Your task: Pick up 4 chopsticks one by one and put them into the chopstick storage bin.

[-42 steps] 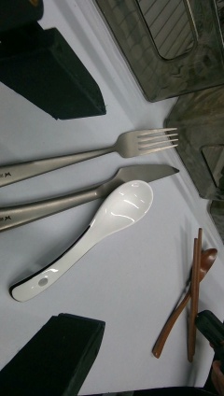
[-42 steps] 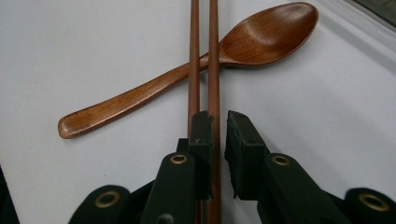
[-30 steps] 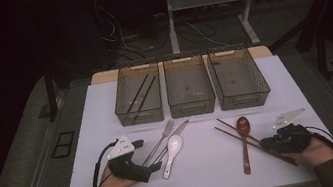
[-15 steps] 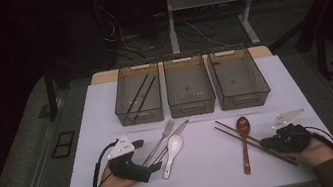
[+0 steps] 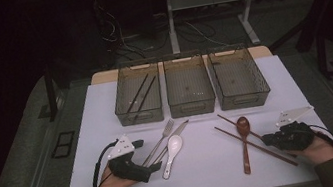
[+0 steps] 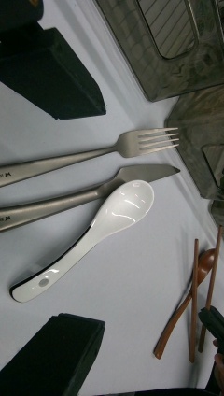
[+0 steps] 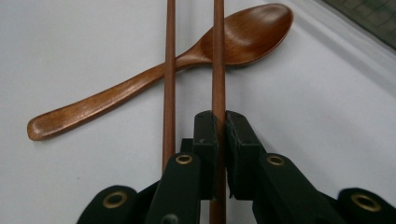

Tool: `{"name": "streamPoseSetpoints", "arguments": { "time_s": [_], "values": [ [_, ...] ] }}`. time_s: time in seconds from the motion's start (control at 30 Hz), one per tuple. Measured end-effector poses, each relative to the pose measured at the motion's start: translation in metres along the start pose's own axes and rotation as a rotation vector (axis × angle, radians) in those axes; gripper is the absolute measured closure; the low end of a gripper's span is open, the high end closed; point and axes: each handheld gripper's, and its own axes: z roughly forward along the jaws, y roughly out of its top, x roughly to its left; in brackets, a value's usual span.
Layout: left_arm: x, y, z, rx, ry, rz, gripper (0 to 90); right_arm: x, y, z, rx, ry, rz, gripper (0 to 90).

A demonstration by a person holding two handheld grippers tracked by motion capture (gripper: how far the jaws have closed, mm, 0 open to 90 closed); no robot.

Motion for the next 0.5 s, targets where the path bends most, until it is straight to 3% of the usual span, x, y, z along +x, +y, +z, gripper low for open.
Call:
{"name": "streamPoseSetpoints", "arguments": {
  "time_s": [0.27, 0.5],
  "values": [
    [0.000, 0.000, 0.001, -0.002, 0.000, -0.003, 0.0, -0.001, 0.006, -0.006, -0.046, 0.011, 0.023, 82.9],
    [0.000, 0.000, 0.001, 0.002, 0.000, -0.002, 0.0, -0.002, 0.021, -0.009, -0.095, 0.035, 0.048, 82.9]
  ]
}}
